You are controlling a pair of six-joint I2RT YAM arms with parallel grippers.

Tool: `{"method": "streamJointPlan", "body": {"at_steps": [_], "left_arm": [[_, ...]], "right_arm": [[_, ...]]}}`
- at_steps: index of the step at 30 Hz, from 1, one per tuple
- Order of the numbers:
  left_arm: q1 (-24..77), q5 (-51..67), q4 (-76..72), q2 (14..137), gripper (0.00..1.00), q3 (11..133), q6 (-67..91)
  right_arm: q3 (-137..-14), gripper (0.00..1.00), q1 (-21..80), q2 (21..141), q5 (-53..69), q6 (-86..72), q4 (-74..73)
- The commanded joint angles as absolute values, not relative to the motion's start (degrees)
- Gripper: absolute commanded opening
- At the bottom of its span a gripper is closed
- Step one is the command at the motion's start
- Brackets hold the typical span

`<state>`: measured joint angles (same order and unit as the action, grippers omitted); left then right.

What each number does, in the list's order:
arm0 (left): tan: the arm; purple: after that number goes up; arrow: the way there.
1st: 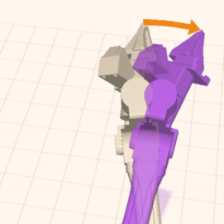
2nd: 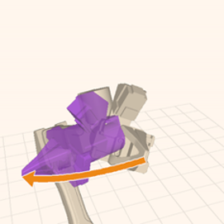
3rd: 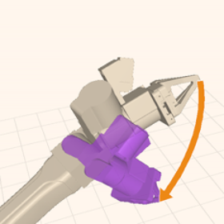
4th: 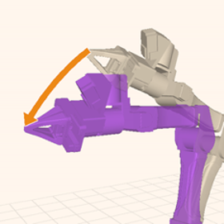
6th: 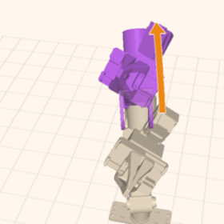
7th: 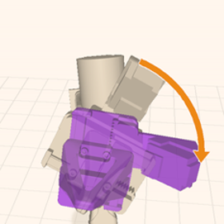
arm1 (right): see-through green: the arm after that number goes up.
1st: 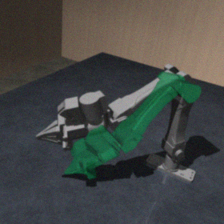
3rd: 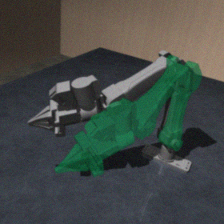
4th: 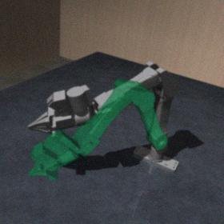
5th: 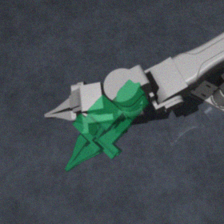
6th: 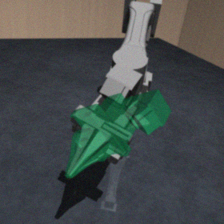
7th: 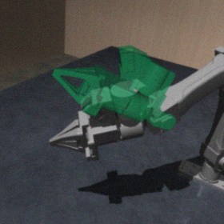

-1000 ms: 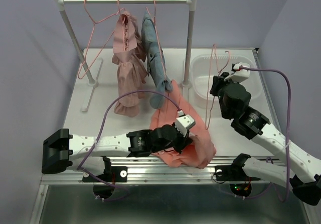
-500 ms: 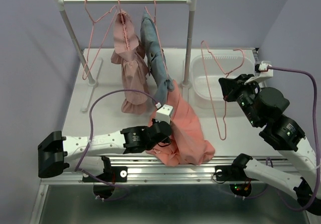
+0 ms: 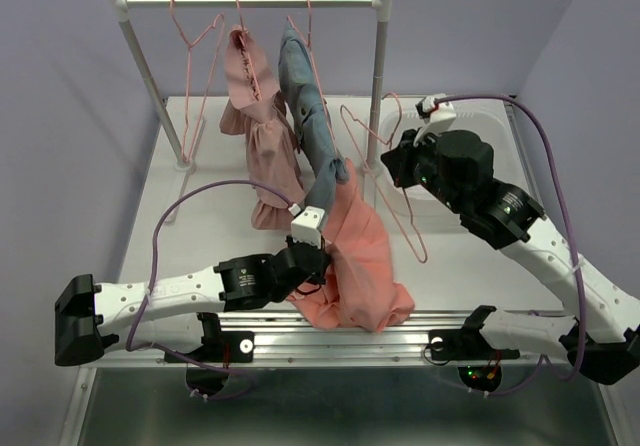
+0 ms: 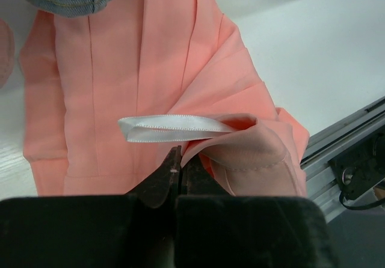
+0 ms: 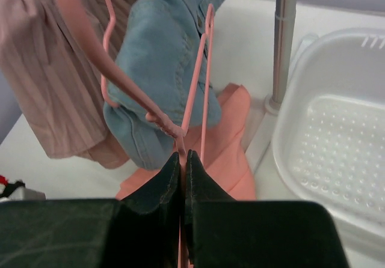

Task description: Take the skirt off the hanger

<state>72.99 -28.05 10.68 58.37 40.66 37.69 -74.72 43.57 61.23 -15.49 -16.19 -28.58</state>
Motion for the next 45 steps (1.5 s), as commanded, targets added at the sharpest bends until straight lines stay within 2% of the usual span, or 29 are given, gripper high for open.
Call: {"method": "streamJointPlan", "body": {"at_steps": [1,10,13,18,26,45], "left_arm": [[72.7,-28.7,9.9,56.3,0.00,39.8,38.1],[72.7,-27.3,8.6,55.3,0.00,39.2,38.2],[72.7,-27.5,8.4,55.4,0.00,39.0,38.2],[72.7,-27.2,7.6,55.9,0.00,38.8,38.1],[72.7,-26.2,6.1,55.2,0.00,37.9,37.8],[72.7,-26.4,5.6,53.8,0.00,38.1,37.1]], "right_arm": [[-83.1,0.01,43.7,64.7,-18.5,-12.1,-20.4],[-91.5,0.01,43.7,76.8,-30.1,-4.6,-7.0],[-91.8,0.01,43.7,79.8,-30.5,-2.6,1.8],[-97.7,0.01,43.7,84.8,-29.4,-2.7,7.0],[-109.8,0.01,43.7,94.2,-29.9,-0.6,8.3],[-121.2,0.01,42.6,108.8,-32.1,2.9,11.3]]}}
